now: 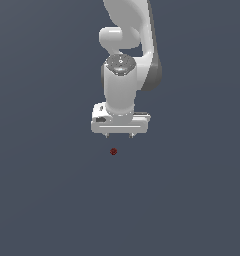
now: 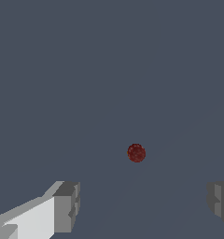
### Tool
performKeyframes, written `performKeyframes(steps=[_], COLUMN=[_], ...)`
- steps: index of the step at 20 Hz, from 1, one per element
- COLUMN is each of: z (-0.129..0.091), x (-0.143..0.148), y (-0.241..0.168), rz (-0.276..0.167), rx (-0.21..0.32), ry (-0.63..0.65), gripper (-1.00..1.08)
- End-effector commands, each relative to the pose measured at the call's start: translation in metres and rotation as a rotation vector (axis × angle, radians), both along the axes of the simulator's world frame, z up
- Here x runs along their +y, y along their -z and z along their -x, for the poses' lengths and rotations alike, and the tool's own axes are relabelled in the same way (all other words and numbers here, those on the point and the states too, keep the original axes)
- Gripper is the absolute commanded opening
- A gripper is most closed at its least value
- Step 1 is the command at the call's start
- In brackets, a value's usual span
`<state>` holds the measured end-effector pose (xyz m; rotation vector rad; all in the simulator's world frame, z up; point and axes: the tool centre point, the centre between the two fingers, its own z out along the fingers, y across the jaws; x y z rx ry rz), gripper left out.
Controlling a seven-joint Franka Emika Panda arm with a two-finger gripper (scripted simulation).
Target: Pick up the object and move it to a goal position.
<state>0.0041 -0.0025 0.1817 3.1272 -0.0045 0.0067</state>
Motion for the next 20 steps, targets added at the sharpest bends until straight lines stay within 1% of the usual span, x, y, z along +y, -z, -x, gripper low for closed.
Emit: performKeyframes(steps=[1, 12, 20], z=[0.0, -0.0008, -0.0006], x=[0.0, -0.0031, -0.0037], y=[0.0, -0.0064, -0.0038], rz=[0.0, -0.021, -0.019], rx=[0.0, -0.018, -0.016], ry=[0.0, -0.003, -0.026], gripper=[1.0, 1.0, 1.0])
